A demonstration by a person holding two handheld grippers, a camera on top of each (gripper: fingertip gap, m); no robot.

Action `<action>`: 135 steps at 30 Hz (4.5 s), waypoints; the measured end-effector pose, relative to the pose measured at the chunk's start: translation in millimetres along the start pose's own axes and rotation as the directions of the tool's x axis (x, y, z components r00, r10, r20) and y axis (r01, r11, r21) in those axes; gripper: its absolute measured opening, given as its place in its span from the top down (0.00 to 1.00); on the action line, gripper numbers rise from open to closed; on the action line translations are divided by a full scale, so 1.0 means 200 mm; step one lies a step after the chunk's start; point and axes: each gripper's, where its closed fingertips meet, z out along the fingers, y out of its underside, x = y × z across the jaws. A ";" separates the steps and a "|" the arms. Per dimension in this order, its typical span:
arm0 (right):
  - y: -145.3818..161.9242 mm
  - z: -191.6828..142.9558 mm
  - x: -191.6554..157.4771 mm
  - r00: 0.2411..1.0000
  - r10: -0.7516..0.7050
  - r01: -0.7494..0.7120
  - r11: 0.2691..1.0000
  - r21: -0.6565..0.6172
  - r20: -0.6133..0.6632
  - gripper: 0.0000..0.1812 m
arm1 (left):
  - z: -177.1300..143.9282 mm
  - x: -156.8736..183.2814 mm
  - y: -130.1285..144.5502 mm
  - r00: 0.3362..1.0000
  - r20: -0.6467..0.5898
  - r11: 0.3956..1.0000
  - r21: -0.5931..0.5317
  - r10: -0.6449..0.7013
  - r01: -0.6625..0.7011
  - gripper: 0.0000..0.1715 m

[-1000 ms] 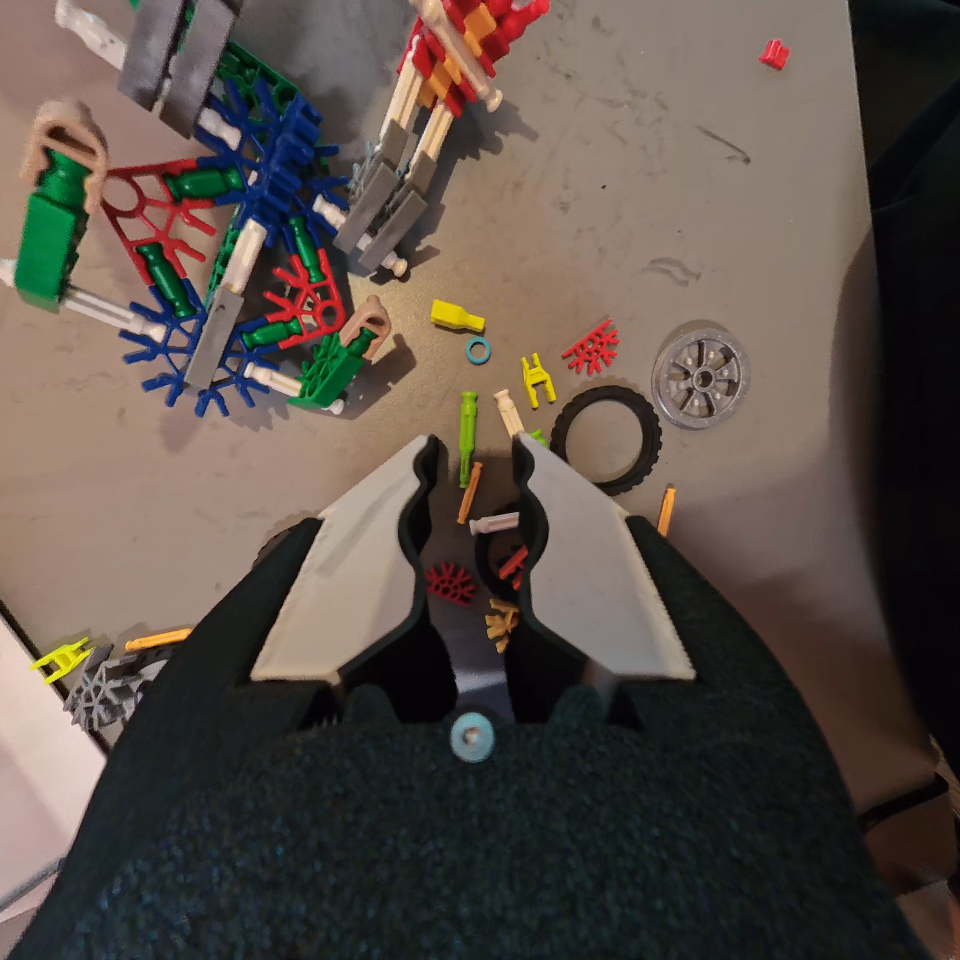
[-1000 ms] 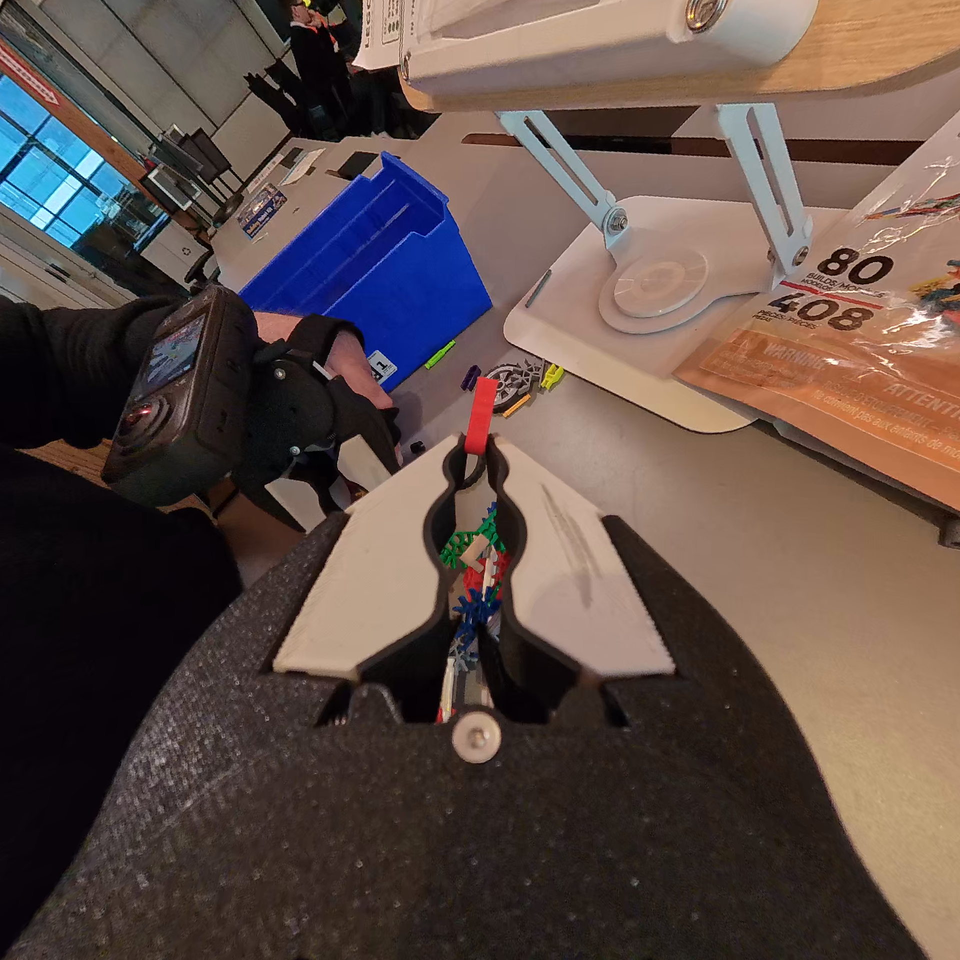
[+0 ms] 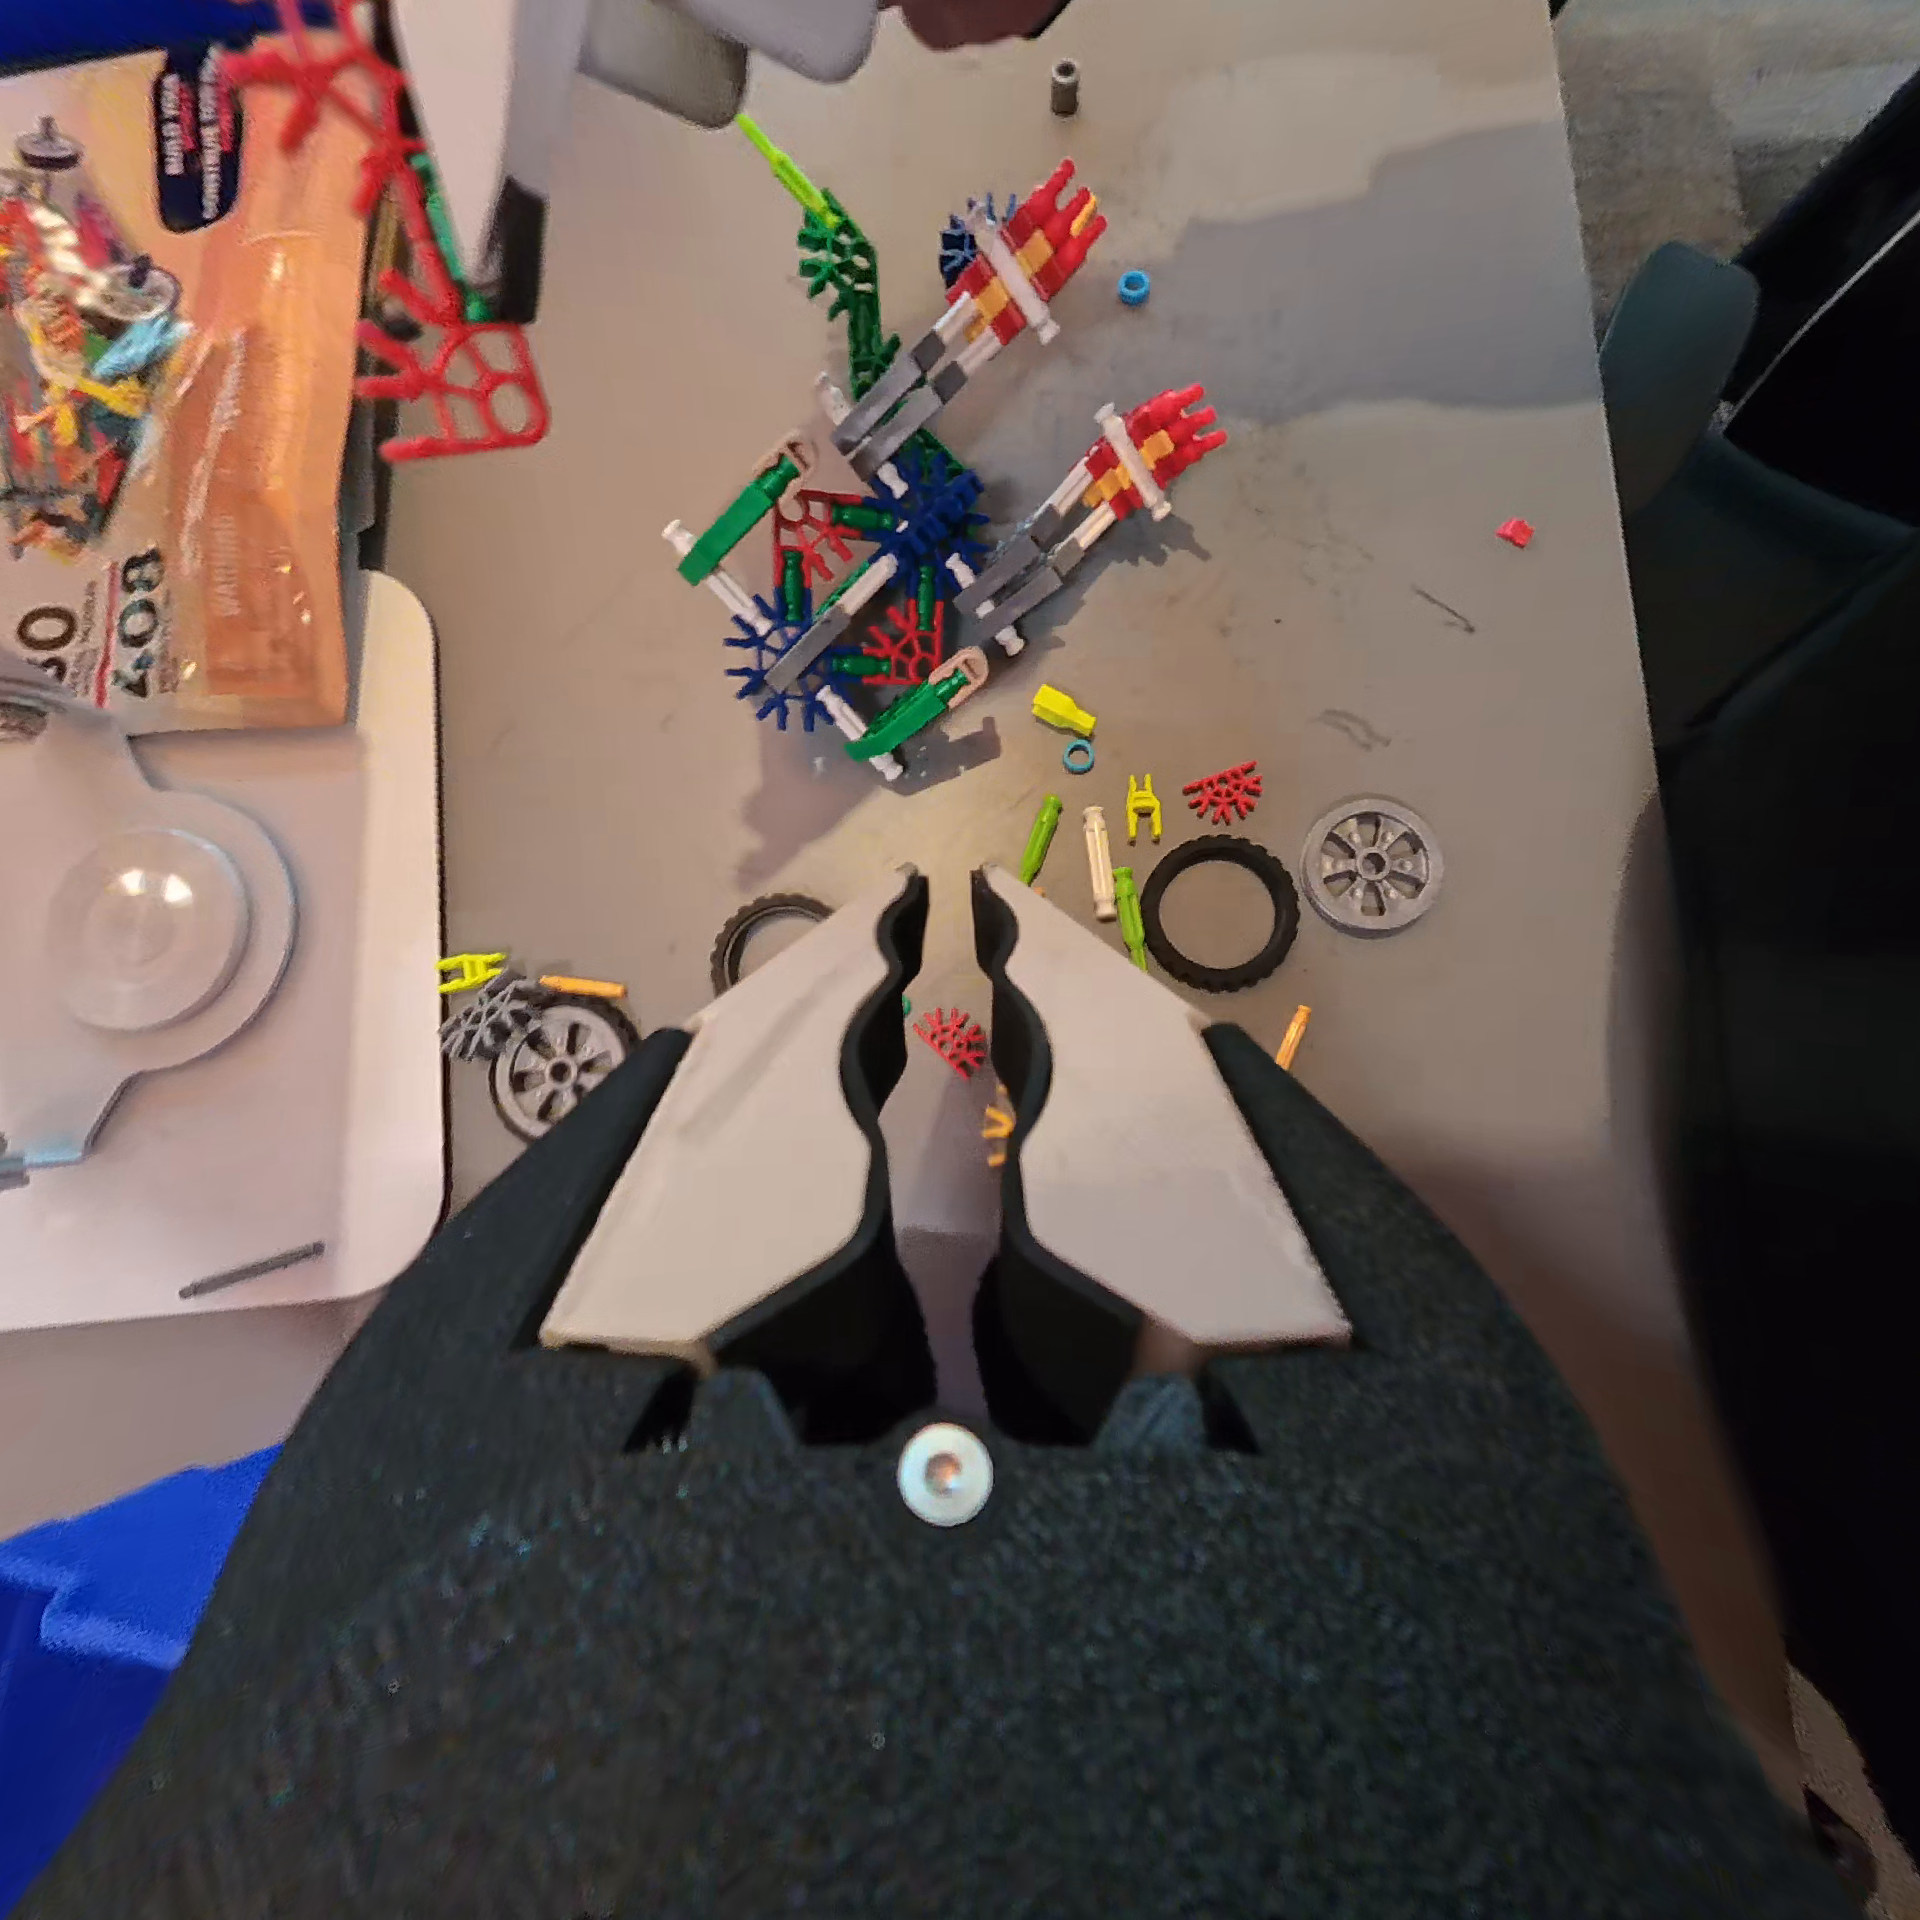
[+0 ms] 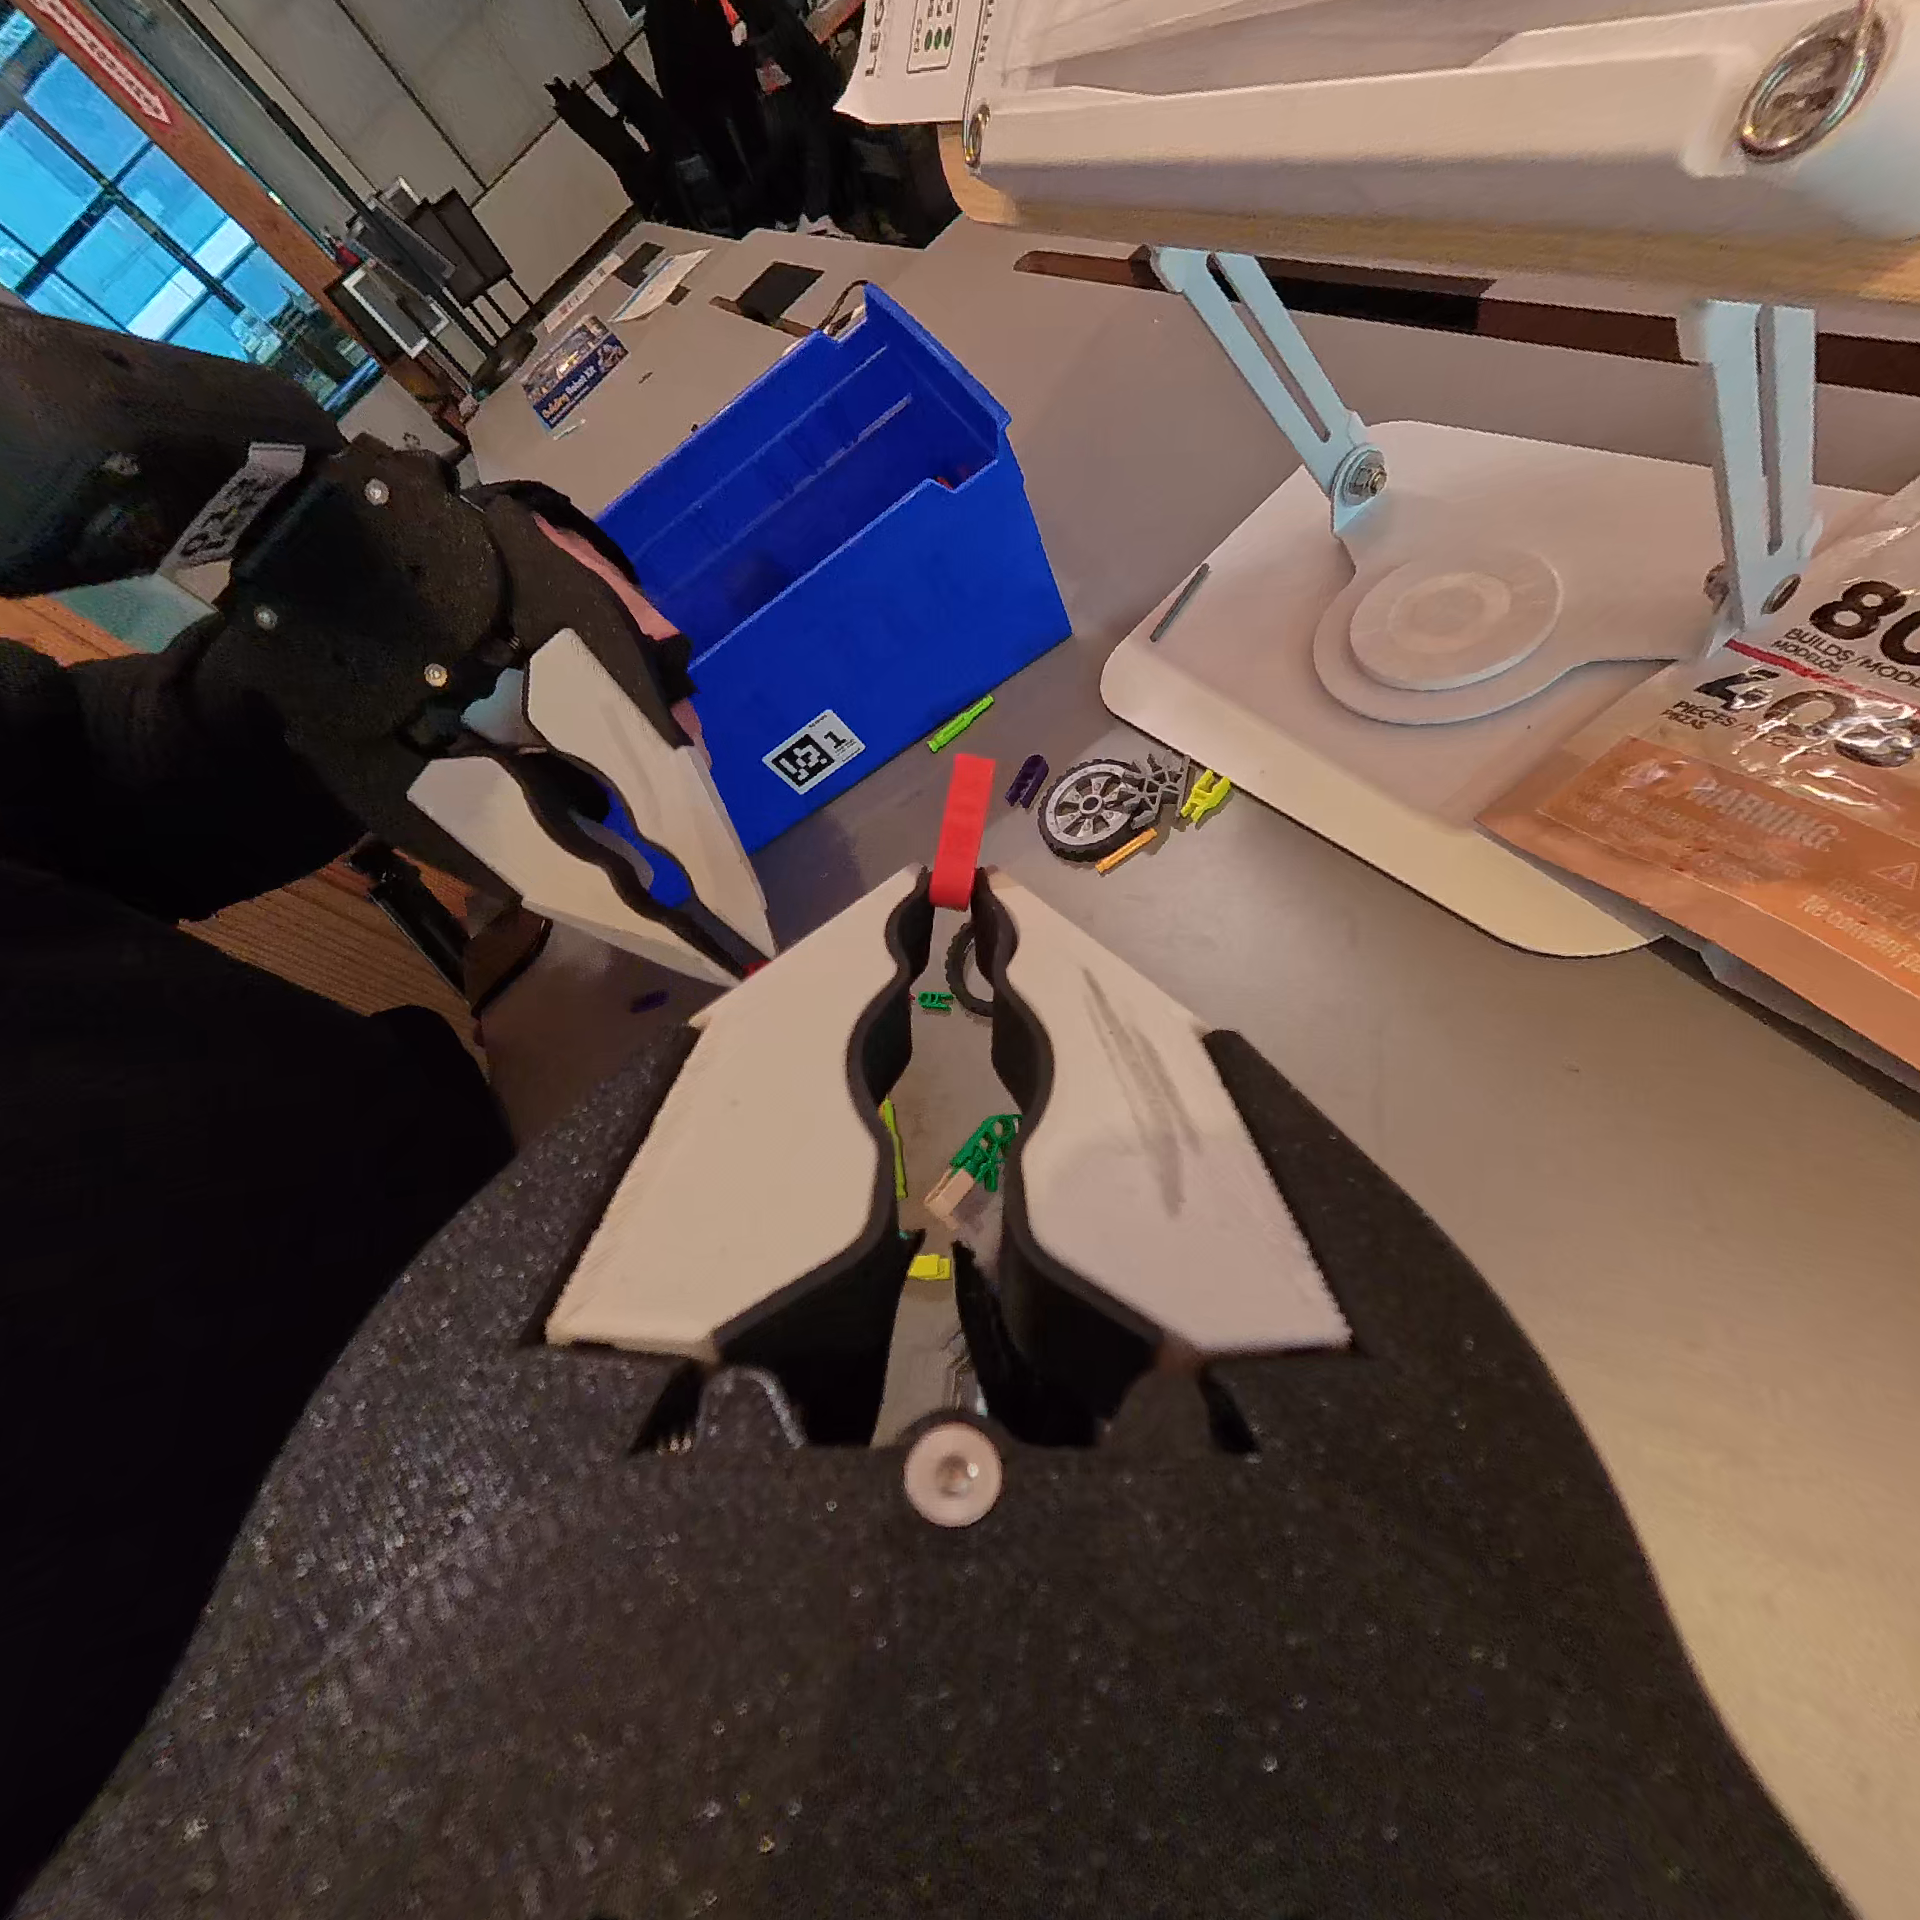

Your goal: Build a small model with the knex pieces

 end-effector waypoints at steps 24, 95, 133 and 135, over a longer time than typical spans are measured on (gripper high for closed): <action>0.15 -0.09 -0.12 0.997 0.053 -0.053 0.999 0.011 -0.052 0.96 | -0.12 0.12 0.12 0.999 -0.034 0.996 -0.088 0.027 -0.029 0.92; 0.23 -0.17 -0.05 0.997 0.076 -0.076 0.997 0.005 0.001 0.96 | 0.26 0.20 -0.09 0.906 -0.059 0.898 0.117 -0.420 0.424 1.00; 0.30 -0.11 -0.11 0.997 0.071 -0.070 0.996 -0.049 0.030 0.96 | 0.31 0.38 0.12 0.923 -0.051 0.924 -0.057 -0.382 0.379 0.89; 0.30 -0.11 -0.11 0.997 0.071 -0.069 0.996 -0.053 0.032 0.96 | 0.32 0.37 0.12 0.927 -0.035 0.927 -0.054 -0.374 0.372 0.89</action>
